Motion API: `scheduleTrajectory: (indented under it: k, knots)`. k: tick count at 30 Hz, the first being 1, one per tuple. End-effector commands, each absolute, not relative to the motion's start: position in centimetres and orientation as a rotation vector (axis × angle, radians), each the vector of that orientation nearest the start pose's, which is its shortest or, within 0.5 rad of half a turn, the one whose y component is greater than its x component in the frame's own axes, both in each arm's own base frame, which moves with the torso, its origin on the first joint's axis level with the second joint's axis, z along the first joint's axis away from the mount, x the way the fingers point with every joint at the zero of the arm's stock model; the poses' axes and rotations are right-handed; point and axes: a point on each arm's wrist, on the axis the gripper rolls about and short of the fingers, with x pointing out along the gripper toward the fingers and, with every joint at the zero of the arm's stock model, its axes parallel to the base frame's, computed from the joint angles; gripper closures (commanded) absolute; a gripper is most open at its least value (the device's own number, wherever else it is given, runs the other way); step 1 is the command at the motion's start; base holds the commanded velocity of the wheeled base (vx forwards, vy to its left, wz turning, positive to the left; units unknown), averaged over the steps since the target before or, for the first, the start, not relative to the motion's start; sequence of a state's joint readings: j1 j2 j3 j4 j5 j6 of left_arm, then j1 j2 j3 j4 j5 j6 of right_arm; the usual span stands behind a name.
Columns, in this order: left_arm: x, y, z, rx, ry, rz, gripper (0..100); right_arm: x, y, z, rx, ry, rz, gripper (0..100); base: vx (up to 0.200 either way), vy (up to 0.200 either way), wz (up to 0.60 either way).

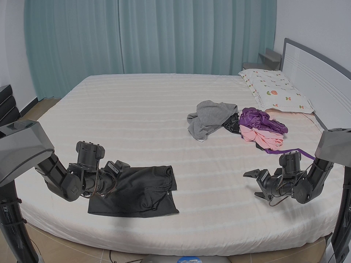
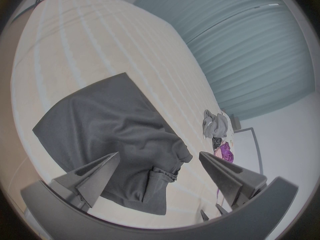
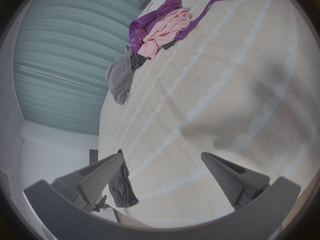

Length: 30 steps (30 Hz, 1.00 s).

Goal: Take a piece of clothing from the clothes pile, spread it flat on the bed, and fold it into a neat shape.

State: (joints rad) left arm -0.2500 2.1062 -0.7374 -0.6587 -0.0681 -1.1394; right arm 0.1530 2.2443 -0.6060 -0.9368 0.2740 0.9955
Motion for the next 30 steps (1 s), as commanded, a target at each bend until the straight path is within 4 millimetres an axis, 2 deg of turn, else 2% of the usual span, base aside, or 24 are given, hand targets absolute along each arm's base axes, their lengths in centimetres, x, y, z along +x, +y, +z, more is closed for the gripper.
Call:
scheduleTrajectory:
  k: [1,9,21,29,30]
  knots:
    - [32.4,-6.7,3.3,-1.077,0.825,0.146,0,32.3,5.6,-1.1,0.98,0.853,0.024,0,0.0,0.0,0.0]
    - [32.7,-4.9,2.1,-1.105,0.812,0.193,0,32.4,5.6,-1.0,0.981,0.851,0.023,0,0.0,0.175,0.0]
    - [32.5,-4.8,2.0,-1.111,0.808,0.192,0,32.3,5.7,-0.8,0.985,0.844,0.025,0,0.0,0.2,0.0]
    - [32.5,-4.8,2.0,-1.111,0.808,0.192,0,31.5,8.5,0.0,0.912,0.814,0.026,0,0.0,0.2,0.0]
    - [32.5,-4.8,2.0,-1.111,0.808,0.192,0,31.3,9.4,0.4,0.876,0.792,0.027,0,0.0,0.2,0.0]
